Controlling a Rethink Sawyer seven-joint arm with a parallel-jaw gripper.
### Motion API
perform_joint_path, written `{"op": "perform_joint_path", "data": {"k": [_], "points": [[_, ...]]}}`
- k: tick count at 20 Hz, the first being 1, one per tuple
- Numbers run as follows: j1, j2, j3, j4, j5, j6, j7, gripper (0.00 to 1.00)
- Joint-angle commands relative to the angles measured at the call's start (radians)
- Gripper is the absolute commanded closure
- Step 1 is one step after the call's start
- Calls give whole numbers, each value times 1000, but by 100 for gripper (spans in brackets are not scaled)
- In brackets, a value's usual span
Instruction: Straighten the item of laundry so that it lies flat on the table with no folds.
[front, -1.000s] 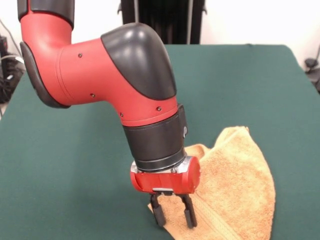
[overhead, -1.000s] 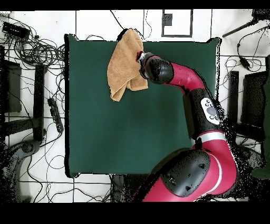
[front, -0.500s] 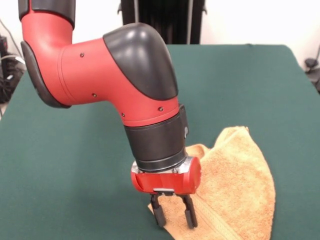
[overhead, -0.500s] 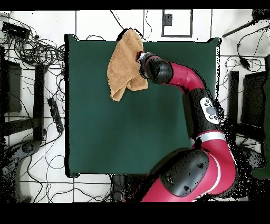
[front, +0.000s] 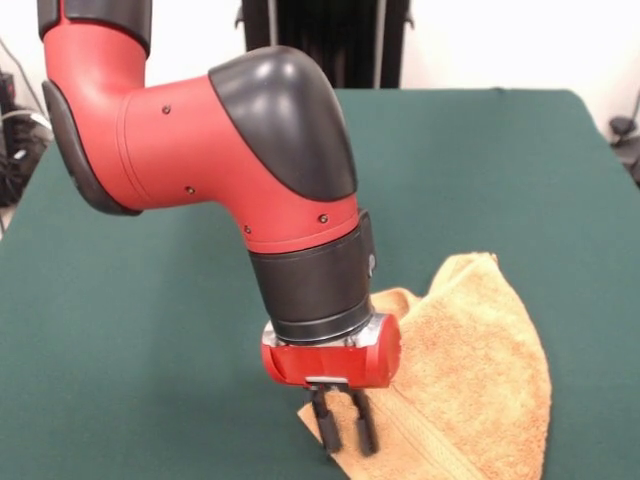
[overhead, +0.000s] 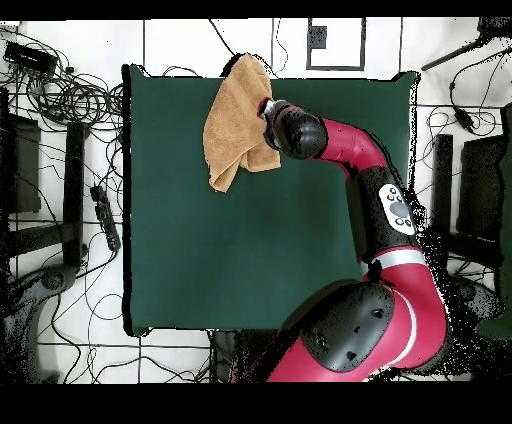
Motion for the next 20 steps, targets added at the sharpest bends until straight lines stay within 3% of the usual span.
{"op": "perform_joint_path", "data": {"k": [1,8,16,20], "points": [[54,61,-11,27,-37,59,-82,100],[65,54,-20,11,-28,112,-86,100],[98,53,-23,-98,36,410,-113,100],[128,44,-70,-177,-38,501,-179,100]]}}
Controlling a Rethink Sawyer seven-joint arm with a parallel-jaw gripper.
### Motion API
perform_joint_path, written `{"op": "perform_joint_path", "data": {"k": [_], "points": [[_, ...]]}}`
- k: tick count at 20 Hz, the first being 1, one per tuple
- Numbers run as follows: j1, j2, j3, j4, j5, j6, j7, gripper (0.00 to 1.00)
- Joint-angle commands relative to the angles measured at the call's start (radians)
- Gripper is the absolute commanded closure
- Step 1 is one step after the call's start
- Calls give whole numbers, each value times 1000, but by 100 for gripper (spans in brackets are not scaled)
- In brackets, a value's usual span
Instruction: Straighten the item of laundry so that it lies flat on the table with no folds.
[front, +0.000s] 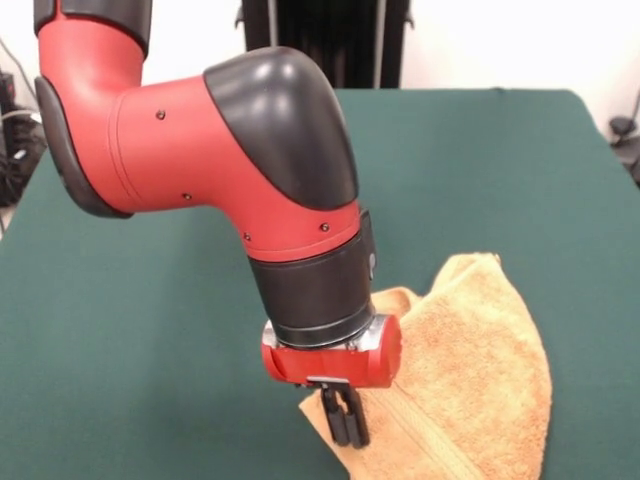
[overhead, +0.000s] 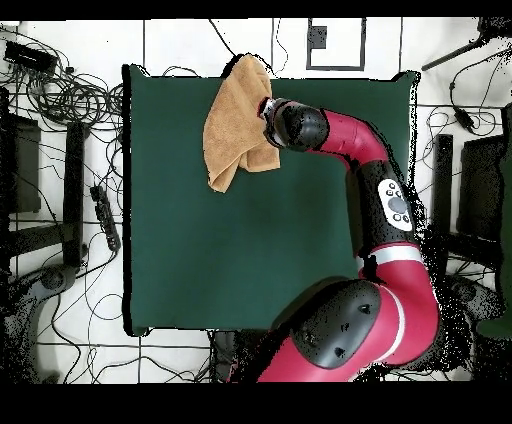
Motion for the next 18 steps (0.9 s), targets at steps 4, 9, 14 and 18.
{"op": "perform_joint_path", "data": {"k": [4,9,14,18], "points": [[90,41,-67,-90,-81,306,-194,100],[100,53,-95,-126,-142,308,-233,100],[103,66,-105,-145,-180,294,-254,100],[104,70,-106,-150,-191,300,-259,100]]}}
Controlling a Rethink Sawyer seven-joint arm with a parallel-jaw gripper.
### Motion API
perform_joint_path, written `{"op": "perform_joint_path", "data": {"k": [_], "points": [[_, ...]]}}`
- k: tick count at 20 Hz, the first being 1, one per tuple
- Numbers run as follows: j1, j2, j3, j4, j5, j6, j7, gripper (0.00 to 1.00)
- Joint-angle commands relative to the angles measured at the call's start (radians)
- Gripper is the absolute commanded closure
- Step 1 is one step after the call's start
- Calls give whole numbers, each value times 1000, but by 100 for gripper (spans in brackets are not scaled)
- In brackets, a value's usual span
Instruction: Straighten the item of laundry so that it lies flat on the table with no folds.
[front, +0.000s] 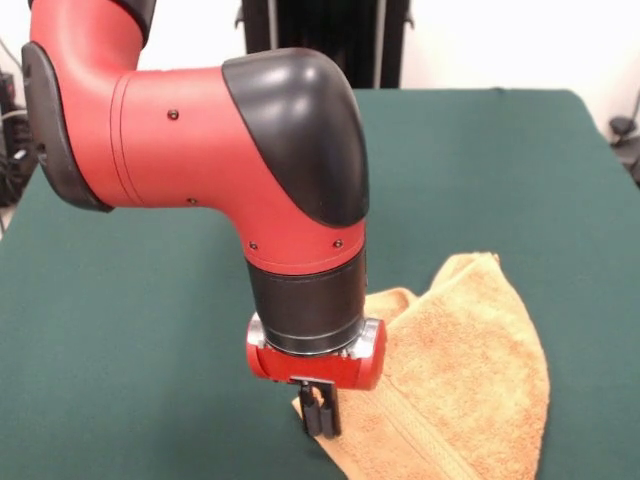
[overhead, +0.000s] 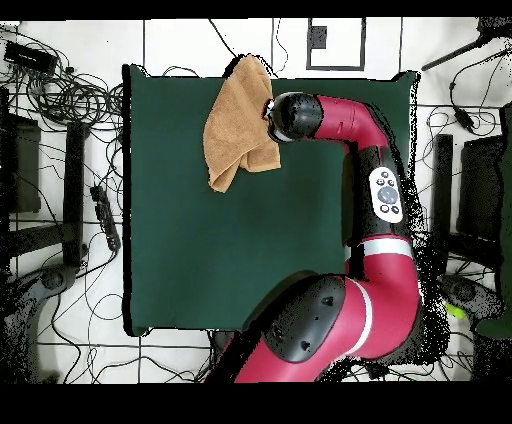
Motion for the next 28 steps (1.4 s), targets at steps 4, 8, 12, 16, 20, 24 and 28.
{"op": "perform_joint_path", "data": {"k": [4,8,12,16,20,24,28], "points": [[26,68,-33,-2,-80,116,-251,100],[29,77,-34,-5,-85,89,-239,100],[24,73,-33,6,-82,60,-226,100],[28,71,-39,15,-76,40,-181,100],[22,69,-34,29,-70,22,-181,0],[23,67,-34,22,-71,46,-205,0],[45,57,-61,-20,-109,150,-280,0]]}}
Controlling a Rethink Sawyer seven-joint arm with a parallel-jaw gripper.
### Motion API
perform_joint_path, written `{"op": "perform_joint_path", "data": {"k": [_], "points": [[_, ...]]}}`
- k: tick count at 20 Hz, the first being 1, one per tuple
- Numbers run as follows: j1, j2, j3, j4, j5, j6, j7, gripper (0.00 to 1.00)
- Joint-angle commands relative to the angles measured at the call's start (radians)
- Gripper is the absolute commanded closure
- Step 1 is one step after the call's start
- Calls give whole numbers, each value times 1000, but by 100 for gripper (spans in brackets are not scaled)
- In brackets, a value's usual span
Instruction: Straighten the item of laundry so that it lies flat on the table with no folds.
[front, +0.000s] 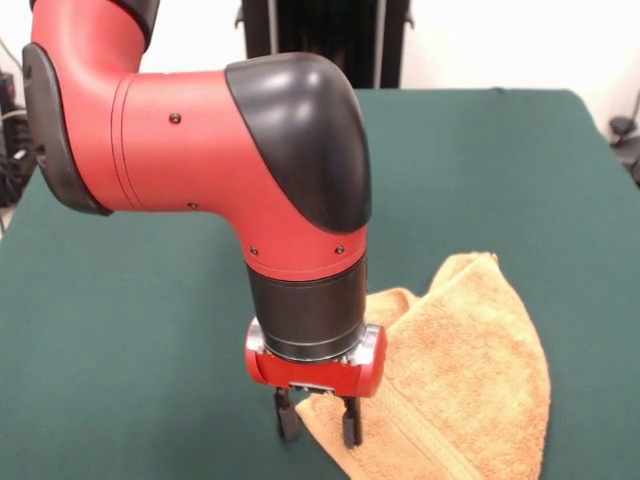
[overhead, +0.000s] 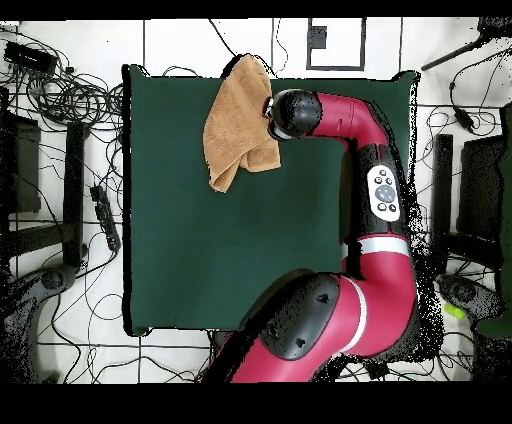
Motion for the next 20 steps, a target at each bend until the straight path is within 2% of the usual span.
{"op": "perform_joint_path", "data": {"k": [1,10,14,20], "points": [[33,41,-55,13,-100,153,-288,0],[34,50,-54,16,-89,232,-346,0],[31,68,-52,38,-86,154,-296,0],[30,68,-51,61,-75,136,-264,0]]}}
